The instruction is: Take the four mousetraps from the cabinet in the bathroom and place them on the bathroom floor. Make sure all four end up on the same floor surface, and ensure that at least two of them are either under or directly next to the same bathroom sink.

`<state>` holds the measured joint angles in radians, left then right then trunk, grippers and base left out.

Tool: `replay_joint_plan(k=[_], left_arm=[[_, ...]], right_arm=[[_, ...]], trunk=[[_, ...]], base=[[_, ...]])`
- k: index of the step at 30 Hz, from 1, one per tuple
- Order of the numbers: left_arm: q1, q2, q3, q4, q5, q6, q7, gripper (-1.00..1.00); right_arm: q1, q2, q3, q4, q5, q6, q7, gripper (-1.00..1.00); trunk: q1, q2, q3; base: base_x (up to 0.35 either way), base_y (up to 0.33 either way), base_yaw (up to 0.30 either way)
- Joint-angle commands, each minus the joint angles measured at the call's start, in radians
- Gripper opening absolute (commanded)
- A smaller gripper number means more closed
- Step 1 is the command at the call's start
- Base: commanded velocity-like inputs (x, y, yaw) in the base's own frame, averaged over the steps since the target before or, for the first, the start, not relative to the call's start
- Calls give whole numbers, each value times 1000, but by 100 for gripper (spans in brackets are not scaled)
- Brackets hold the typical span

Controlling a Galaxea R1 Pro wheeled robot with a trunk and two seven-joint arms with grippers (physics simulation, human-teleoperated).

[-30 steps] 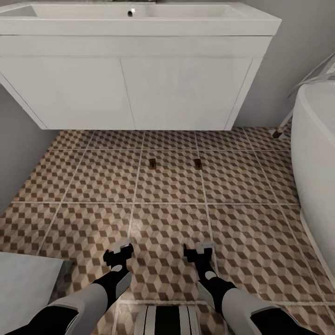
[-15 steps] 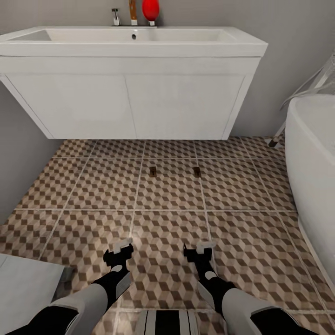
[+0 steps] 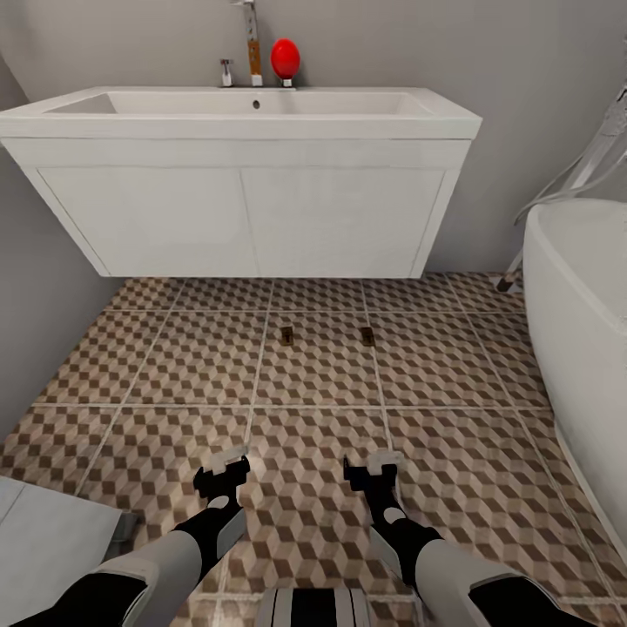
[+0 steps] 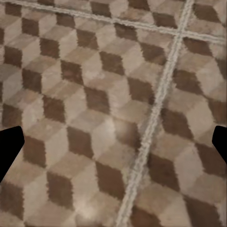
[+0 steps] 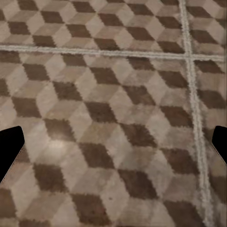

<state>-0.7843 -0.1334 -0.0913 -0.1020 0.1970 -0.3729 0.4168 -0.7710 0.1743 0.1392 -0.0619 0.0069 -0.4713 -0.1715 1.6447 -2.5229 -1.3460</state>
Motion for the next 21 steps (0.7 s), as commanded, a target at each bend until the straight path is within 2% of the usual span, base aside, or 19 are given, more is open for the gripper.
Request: replay_joint_plan(k=[1, 21], left_arm=[[-1, 0, -8, 1, 10, -3, 4, 100], [0, 1, -8, 2, 10, -3, 4, 100]], right_arm=[[-1, 0, 8, 1, 1, -1, -9, 100], [-1, 0, 8, 1, -1, -1, -10, 100]], trunk=[[-1, 0, 3], [-10, 5, 81]], base=[[0, 0, 0], [0, 0, 0]])
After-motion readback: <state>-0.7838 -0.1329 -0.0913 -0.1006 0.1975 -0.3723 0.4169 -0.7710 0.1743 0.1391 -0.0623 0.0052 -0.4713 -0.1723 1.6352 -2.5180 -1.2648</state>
